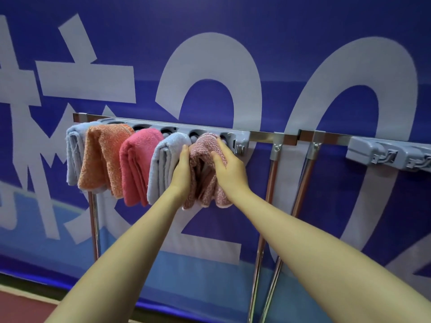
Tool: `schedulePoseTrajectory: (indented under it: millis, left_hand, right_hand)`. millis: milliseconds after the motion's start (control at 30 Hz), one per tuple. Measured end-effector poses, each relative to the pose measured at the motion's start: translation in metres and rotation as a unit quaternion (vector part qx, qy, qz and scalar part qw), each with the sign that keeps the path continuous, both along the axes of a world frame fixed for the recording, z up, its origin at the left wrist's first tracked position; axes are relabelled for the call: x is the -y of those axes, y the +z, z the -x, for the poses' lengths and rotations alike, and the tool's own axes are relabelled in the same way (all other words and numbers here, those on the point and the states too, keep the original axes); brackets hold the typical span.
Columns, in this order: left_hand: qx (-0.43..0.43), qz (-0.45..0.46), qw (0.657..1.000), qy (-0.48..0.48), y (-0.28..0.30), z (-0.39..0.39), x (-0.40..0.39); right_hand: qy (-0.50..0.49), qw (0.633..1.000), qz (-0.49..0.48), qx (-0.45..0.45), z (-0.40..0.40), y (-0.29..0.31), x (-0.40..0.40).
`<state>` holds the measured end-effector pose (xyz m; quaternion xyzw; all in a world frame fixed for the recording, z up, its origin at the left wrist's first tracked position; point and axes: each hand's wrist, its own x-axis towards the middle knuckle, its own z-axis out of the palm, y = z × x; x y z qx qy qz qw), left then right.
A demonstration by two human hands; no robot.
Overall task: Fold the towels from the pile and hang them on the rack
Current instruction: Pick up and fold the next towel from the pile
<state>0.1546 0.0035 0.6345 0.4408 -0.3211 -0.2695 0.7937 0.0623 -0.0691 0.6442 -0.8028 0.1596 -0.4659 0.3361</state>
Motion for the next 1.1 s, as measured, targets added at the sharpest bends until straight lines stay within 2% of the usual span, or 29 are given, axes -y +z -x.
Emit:
schedulePoseTrajectory:
  millis: [133,367,500,600,667,800,867,933,967,1000,1067,1100]
  left_hand:
    - [0.057,-0.01,0.998,0.017,0.005,-0.001,-0.002]
    - [0.098,-0.032,0.994,0.044,0.009,0.003,0.004]
    - [0.126,-0.068,0.981,0.129,0.003,0.0,0.003]
    - [0.113,-0.078,0.982,0.128,0.001,-0.002,-0.001]
    - [0.125,-0.08,0.981,0.124,0.002,-0.003,-0.003]
    - [0.165,-0.133,0.958,0.195,-0.004,-0.009,-0.003]
    - [0.131,-0.129,0.959,0.216,-0.007,-0.009,-0.003]
    - [0.117,-0.117,0.958,0.234,-0.005,-0.005,-0.006]
    - [0.116,-0.117,0.957,0.24,-0.004,-0.004,-0.007]
    - [0.115,-0.114,0.956,0.244,-0.003,-0.005,-0.007]
    - [0.108,-0.115,0.959,0.235,-0.003,-0.008,-0.008]
    - [0.106,-0.117,0.961,0.228,-0.003,-0.009,-0.009]
  right_hand:
    - [-0.072,0.994,0.079,0.016,0.011,-0.008,0.008]
    - [-0.075,0.993,0.083,-0.045,0.004,-0.018,0.02]
    - [0.039,0.999,-0.036,0.0,-0.002,-0.021,0.019]
    - [0.107,0.988,-0.114,0.02,-0.014,-0.025,0.013]
    - [0.104,0.988,-0.115,0.02,-0.015,-0.029,0.01]
    - [0.098,0.986,-0.115,0.068,-0.003,-0.032,0.009]
    - [0.142,0.961,-0.221,0.084,-0.001,-0.026,0.012]
    - [0.236,0.886,-0.386,0.106,-0.003,-0.018,0.015]
    - [0.259,0.847,-0.452,0.105,-0.001,-0.012,0.014]
    - [0.275,0.824,-0.486,0.093,-0.003,-0.009,0.015]
    - [0.283,0.817,-0.499,0.062,-0.007,-0.006,0.016]
    - [0.26,0.833,-0.486,0.049,-0.008,-0.007,0.017]
